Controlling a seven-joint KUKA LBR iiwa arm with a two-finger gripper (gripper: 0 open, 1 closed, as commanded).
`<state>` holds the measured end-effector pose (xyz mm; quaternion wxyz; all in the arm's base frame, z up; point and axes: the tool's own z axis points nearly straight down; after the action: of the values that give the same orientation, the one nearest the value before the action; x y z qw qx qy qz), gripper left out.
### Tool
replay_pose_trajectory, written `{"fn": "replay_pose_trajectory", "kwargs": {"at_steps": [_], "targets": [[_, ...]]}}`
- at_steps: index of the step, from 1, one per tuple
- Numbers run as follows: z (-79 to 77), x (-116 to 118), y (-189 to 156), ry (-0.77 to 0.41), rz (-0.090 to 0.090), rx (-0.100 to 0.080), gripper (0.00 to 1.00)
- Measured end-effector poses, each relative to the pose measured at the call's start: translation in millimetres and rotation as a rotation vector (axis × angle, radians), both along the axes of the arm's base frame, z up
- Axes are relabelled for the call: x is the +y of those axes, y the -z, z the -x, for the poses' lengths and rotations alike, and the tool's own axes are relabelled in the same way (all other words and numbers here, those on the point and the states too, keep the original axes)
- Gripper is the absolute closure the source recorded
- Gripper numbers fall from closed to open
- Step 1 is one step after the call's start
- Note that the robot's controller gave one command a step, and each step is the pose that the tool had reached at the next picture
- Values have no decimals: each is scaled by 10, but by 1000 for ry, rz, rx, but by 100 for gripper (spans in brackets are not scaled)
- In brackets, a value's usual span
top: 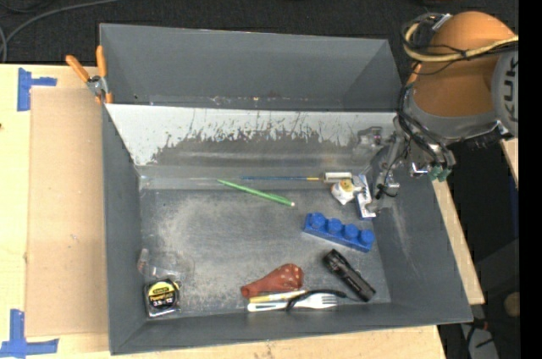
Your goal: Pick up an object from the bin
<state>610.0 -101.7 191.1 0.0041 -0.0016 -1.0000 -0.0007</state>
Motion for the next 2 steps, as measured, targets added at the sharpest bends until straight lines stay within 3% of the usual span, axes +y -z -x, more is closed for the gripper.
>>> {"fn": "replay_pose_trajectory", "kwargs": {"at_steps": [1, 2], "targets": [[-9, 3, -41, -1, 1, -6, 0], [-30, 27, -142, -176, -1, -6, 0]]}}
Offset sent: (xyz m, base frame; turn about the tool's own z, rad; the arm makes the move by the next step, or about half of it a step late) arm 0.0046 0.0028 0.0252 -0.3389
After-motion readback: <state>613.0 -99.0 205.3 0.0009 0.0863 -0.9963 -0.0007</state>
